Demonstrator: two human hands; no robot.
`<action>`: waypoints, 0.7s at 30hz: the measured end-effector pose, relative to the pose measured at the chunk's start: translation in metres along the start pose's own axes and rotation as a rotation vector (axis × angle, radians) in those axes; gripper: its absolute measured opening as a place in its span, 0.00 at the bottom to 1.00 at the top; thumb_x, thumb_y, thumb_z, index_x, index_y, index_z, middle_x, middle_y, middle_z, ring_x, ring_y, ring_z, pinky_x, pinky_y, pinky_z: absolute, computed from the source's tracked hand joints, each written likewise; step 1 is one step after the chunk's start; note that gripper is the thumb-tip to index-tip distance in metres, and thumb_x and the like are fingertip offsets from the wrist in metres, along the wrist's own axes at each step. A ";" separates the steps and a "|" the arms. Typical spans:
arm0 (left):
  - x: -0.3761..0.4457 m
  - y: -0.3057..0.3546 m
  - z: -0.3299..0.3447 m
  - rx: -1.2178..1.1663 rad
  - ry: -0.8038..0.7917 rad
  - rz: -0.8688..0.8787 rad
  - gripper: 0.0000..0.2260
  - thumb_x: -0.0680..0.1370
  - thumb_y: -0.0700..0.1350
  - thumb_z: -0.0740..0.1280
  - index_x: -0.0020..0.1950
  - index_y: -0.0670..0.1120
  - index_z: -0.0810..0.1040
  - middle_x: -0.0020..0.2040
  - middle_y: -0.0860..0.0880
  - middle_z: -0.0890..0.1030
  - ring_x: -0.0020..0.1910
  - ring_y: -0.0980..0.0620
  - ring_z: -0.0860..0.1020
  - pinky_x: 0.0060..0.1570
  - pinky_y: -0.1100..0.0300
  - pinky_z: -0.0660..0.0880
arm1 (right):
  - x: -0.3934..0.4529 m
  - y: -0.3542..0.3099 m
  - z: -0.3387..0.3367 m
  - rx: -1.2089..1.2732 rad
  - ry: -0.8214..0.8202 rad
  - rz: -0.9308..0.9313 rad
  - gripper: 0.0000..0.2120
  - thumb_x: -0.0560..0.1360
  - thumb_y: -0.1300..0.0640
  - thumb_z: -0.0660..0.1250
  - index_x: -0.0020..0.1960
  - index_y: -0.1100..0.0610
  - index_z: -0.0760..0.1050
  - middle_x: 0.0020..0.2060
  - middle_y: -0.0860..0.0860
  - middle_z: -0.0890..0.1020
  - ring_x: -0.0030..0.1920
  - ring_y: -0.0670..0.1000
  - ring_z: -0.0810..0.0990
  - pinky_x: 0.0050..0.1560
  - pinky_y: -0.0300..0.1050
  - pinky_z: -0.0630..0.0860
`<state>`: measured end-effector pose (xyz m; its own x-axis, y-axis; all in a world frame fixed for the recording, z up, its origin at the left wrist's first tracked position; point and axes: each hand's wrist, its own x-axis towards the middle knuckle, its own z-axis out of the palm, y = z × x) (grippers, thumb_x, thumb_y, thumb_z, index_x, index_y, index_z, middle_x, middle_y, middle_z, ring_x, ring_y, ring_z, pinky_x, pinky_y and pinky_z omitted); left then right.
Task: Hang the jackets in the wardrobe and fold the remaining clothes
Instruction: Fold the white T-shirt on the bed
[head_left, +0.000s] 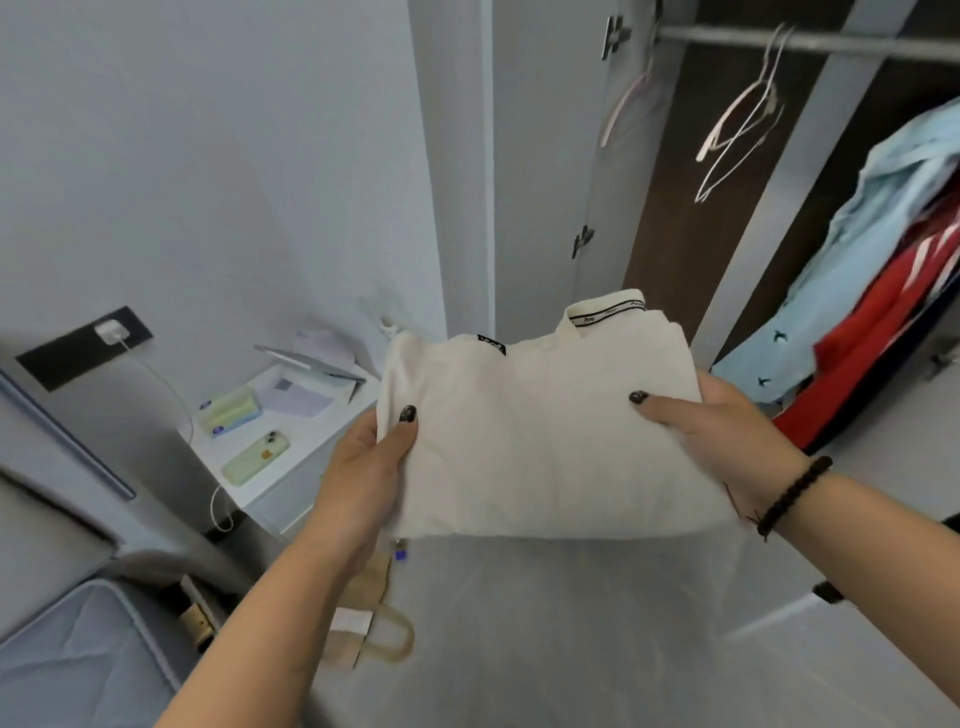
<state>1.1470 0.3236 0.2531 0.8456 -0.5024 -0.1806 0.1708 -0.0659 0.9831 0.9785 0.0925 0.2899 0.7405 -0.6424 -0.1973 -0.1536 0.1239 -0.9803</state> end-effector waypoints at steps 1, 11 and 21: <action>0.007 0.012 0.004 0.001 -0.015 0.022 0.07 0.80 0.48 0.64 0.51 0.55 0.82 0.49 0.51 0.86 0.48 0.50 0.84 0.46 0.51 0.79 | 0.002 -0.014 -0.002 -0.009 0.013 -0.029 0.09 0.76 0.63 0.66 0.51 0.50 0.79 0.44 0.46 0.86 0.42 0.47 0.85 0.35 0.39 0.81; 0.078 0.116 0.076 0.008 -0.206 0.136 0.10 0.76 0.52 0.69 0.54 0.51 0.81 0.50 0.53 0.85 0.51 0.50 0.83 0.51 0.52 0.77 | 0.032 -0.117 -0.055 -0.097 0.141 -0.237 0.11 0.77 0.63 0.65 0.53 0.49 0.78 0.47 0.47 0.86 0.48 0.51 0.84 0.49 0.49 0.79; 0.167 0.210 0.223 -0.010 -0.315 0.284 0.07 0.77 0.49 0.68 0.54 0.51 0.81 0.47 0.54 0.86 0.43 0.55 0.84 0.40 0.58 0.75 | 0.107 -0.205 -0.163 -0.133 0.326 -0.406 0.08 0.77 0.63 0.65 0.52 0.53 0.78 0.44 0.48 0.86 0.42 0.48 0.85 0.38 0.42 0.79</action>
<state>1.2114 0.0333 0.4359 0.6644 -0.7382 0.1168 -0.0405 0.1205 0.9919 0.9829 -0.1250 0.4706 0.5196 -0.8227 0.2305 0.0052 -0.2668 -0.9637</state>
